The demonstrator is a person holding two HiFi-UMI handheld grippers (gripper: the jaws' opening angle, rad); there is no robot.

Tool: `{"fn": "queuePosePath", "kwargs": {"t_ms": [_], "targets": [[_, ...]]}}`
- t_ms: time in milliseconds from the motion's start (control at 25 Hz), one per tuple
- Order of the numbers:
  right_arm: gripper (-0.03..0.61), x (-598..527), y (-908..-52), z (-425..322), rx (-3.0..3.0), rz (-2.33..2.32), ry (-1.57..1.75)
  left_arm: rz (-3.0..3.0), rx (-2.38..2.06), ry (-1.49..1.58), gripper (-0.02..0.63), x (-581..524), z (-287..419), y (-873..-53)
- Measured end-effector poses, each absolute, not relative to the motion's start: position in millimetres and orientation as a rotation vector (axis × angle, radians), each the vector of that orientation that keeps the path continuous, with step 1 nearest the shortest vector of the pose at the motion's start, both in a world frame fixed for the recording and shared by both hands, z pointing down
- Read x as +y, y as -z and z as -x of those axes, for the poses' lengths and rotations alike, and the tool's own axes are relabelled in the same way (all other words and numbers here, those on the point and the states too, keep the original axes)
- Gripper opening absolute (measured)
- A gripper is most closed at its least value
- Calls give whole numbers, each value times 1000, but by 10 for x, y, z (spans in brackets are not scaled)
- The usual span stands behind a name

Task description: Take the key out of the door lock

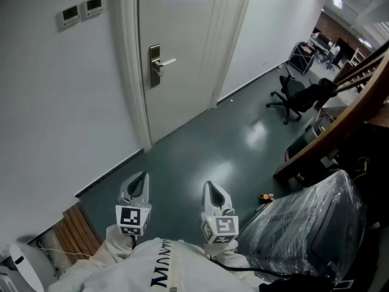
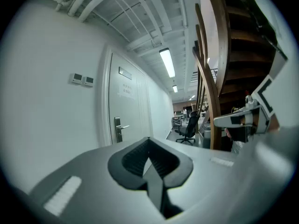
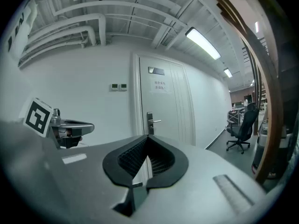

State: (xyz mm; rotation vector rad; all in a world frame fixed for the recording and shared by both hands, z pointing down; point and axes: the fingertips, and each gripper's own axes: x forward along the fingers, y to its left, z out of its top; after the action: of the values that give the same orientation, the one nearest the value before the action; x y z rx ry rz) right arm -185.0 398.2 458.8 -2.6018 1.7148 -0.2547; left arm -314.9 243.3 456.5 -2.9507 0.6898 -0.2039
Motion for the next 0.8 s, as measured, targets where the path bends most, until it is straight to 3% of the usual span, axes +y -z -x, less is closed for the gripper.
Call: {"fn": "queuePosePath", "kwargs": {"t_ms": [800], "targets": [[0, 4256, -4744, 1580, 1749, 2527, 346, 2942, 711, 245, 0, 2653, 2866, -4608]]}}
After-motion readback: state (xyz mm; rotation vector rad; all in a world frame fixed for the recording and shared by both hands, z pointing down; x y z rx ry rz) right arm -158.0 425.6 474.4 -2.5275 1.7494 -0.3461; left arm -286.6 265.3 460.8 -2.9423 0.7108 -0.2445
